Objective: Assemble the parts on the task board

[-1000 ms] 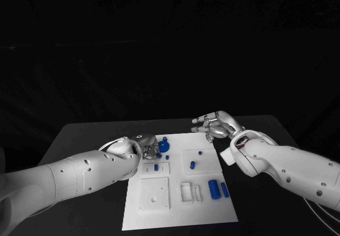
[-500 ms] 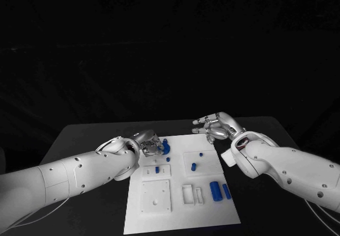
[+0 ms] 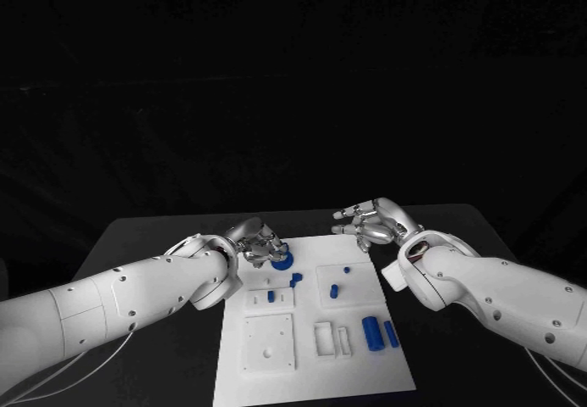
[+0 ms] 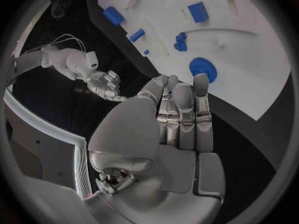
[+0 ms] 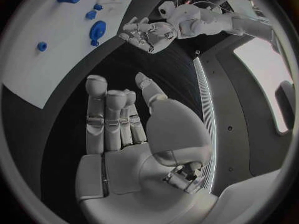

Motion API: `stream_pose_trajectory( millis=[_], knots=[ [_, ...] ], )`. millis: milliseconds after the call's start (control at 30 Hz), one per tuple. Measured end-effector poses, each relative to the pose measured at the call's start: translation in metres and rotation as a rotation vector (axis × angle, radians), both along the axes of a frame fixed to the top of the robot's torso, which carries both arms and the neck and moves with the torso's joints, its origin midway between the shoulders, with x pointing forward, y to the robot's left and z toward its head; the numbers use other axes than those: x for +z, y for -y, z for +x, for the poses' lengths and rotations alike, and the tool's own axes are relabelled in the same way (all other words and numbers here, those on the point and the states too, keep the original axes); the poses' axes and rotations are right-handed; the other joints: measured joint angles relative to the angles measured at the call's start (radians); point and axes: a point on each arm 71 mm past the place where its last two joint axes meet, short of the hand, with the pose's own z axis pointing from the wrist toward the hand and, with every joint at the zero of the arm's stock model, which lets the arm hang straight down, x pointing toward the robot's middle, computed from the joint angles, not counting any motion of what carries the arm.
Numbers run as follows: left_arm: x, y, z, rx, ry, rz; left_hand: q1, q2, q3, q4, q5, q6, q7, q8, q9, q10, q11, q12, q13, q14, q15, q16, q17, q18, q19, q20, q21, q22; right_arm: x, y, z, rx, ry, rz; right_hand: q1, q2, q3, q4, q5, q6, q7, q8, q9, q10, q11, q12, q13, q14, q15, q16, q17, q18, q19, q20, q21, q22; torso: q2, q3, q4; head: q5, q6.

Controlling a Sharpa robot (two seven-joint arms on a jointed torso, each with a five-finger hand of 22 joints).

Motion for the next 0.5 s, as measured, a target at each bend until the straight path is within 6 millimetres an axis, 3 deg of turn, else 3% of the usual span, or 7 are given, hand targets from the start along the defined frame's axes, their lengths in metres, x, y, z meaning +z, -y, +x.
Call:
stream_pose_trajectory(
  millis=[333, 500],
  knots=[
    [0.0045, -0.0074, 0.0018, 0.025, -0.068, -0.085, 0.000, 0.000, 0.015, -0.015, -0.004, 0.000, 0.000, 0.000, 0.000, -0.013, 0.003, 0.000, 0.000, -0.004, 0.004, 0.000, 0.001, 0.000, -0.007, 0.000, 0.006, 0.000, -0.0038, -0.0003, 0.0004, 0.000, -0.020, 0.001, 0.000, 0.000, 0.000, 0.000, 0.000, 0.006, -0.005, 0.000, 0.000, 0.000, 0.000, 0.004, 0.003, 0.000, 0.000, 0.005, 0.004, 0.000, 0.000, 0.000, 0.005, 0.000, 0.000, 0.0005, 0.0007, 0.001, 0.001],
    [0.0048, -0.0049, 0.0019, 0.013, -0.069, -0.084, 0.005, -0.005, 0.013, -0.022, -0.013, 0.000, 0.000, 0.000, 0.000, -0.018, 0.003, 0.000, -0.002, -0.004, 0.004, 0.000, 0.000, 0.000, -0.009, 0.002, 0.009, 0.000, -0.0059, -0.0050, 0.0004, 0.013, -0.031, -0.035, 0.011, 0.005, 0.036, -0.018, -0.004, 0.034, -0.006, 0.000, 0.000, 0.007, -0.004, 0.015, 0.011, 0.004, -0.004, 0.011, 0.010, 0.000, 0.004, -0.004, 0.018, 0.000, 0.000, -0.0001, -0.0006, 0.006, 0.004]
  ],
)
